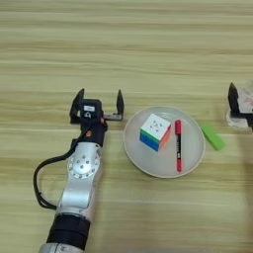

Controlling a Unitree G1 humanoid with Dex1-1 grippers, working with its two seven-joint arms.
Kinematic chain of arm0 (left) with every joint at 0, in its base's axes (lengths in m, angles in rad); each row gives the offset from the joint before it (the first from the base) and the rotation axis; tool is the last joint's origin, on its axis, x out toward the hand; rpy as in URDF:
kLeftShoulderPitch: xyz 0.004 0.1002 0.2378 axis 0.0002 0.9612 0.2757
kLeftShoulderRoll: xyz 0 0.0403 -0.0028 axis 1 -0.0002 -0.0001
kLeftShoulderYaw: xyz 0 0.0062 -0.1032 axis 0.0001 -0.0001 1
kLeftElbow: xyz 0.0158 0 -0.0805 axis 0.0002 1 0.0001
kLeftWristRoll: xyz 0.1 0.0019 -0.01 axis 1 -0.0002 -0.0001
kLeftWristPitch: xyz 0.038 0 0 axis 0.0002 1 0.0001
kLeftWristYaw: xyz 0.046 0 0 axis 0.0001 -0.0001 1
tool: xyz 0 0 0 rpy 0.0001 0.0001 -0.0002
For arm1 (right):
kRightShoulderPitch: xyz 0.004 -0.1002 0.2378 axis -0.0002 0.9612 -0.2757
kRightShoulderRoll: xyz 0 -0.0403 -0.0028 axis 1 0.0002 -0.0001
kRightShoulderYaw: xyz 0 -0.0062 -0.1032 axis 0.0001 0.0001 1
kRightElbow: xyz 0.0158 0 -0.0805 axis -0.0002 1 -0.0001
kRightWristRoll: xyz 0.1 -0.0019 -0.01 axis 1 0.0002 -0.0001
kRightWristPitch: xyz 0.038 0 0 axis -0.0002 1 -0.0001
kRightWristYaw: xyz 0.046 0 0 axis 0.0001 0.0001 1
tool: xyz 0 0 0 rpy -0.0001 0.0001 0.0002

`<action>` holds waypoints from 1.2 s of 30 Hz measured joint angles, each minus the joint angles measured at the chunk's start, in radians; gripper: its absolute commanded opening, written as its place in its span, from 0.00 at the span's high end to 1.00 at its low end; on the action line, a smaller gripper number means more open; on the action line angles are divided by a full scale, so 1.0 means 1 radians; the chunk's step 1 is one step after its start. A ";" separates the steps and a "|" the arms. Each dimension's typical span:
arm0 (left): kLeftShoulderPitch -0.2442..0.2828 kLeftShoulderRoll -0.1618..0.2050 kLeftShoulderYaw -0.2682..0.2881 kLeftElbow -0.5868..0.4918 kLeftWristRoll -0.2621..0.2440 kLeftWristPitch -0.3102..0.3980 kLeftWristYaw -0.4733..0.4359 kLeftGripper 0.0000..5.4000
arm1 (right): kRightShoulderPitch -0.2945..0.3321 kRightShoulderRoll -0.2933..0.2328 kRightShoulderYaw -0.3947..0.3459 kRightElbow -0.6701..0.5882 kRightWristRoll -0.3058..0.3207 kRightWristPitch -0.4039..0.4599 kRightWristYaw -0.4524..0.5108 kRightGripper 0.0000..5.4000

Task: Move the objects on the table

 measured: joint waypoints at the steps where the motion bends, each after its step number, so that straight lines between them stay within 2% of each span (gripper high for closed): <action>1: 0.000 0.000 0.000 0.001 0.000 0.000 0.000 0.01 | 0.000 -0.001 0.000 -0.005 0.000 0.002 0.000 0.00; 10: 0.000 -0.001 -0.001 0.001 0.000 -0.001 0.002 0.01 | 0.000 -0.018 0.000 -0.036 0.000 0.041 0.001 0.00; 29: -0.001 -0.001 -0.001 0.008 0.001 -0.002 0.002 0.01 | 0.000 -0.018 0.001 -0.030 0.000 0.062 0.002 0.00; 36: -0.001 -0.001 -0.001 0.008 0.001 -0.002 0.002 0.00 | 0.000 -0.018 0.001 -0.030 0.000 0.062 0.002 0.14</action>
